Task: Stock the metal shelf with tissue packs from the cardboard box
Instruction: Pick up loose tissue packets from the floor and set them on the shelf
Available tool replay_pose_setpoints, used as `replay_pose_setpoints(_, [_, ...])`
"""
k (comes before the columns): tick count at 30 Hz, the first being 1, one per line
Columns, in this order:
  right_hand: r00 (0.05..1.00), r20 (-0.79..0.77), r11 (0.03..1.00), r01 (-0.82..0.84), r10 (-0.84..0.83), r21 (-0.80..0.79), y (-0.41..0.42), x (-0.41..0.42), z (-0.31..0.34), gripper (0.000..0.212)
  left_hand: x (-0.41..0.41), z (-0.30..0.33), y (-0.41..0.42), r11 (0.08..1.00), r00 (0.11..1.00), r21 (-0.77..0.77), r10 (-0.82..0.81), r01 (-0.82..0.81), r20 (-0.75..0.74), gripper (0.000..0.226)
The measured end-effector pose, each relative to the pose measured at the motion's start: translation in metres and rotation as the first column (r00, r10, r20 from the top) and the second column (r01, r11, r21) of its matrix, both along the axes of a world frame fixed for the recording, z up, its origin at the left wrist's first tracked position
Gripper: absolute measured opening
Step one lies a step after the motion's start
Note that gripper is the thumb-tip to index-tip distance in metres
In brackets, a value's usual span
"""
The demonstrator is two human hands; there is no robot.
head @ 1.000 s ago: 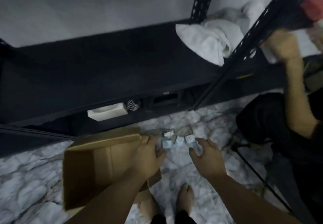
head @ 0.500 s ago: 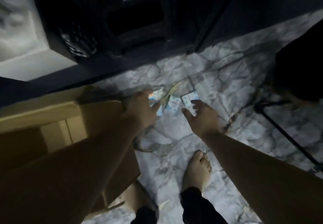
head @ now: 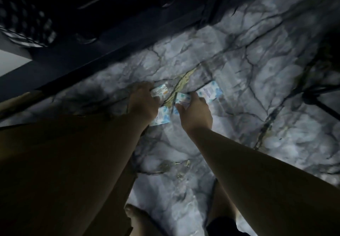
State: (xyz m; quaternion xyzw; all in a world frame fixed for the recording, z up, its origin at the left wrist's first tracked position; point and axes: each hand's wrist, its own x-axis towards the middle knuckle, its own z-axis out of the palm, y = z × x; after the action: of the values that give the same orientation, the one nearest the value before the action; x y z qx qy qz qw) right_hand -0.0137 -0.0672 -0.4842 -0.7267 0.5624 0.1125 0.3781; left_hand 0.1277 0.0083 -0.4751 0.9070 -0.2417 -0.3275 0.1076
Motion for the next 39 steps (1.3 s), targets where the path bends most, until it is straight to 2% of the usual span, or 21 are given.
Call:
replay_pose_setpoints(4, [0.993,0.094,0.997,0.075,-0.077,0.017,-0.001,0.000,-0.003,0.036,-0.002,0.001,0.005,0.999,0.999,0.009,0.039,-0.039,0.012,0.038])
replay_pose_setpoints(6, [0.985,0.111,0.990,0.132,-0.136,0.041,-0.004,-0.003,0.004,0.030,-0.004,0.009,0.008,0.994,0.994,0.027,0.111,-0.110,-0.022,0.035])
replay_pose_setpoints(9, [0.955,0.174,0.970,0.235,-0.242,0.060,-0.008,-0.008,0.032,0.040,-0.010,0.039,0.013,0.967,0.959,0.020,0.254,-0.253,-0.126,0.032])
replay_pose_setpoints(13, [0.883,0.301,0.933,0.348,-0.359,0.093,-0.008,-0.019,0.097,0.051,-0.027,0.101,0.023,0.958,0.951,-0.062,0.267,-0.279,-0.155,0.050])
replay_pose_setpoints(15, [0.860,0.336,0.923,0.370,-0.384,0.108,-0.006,-0.027,0.141,0.045,-0.033,0.146,0.031,0.933,0.924,-0.122,0.303,-0.338,-0.234,0.050])
replay_pose_setpoints(19, [0.777,0.422,0.884,0.406,-0.467,0.232,0.006,-0.036,0.252,0.038,-0.042,0.245,0.062,0.806,0.783,-0.184,0.450,-0.563,-0.429,0.022])
replay_pose_setpoints(23, [0.732,0.506,0.889,0.347,-0.456,0.299,0.020,-0.032,0.369,0.036,-0.040,0.351,0.089,0.672,0.696,-0.259,0.531,-0.694,-0.484,0.013])
replay_pose_setpoints(25, [0.703,0.562,0.898,0.293,-0.435,0.328,0.026,-0.024,0.430,0.032,-0.034,0.412,0.098,0.633,0.686,-0.299,0.548,-0.714,-0.478,0.011])
replay_pose_setpoints(31, [0.690,0.671,0.957,0.117,-0.271,0.266,0.047,0.004,0.602,0.024,-0.020,0.591,0.129,0.549,0.689,-0.421,0.511,-0.722,-0.514,0.011])
replay_pose_setpoints(39, [0.604,0.783,0.983,0.000,-0.147,0.184,0.098,0.047,0.780,0.024,-0.005,0.757,0.192,0.420,0.694,-0.553,0.458,-0.720,-0.556,0.013])
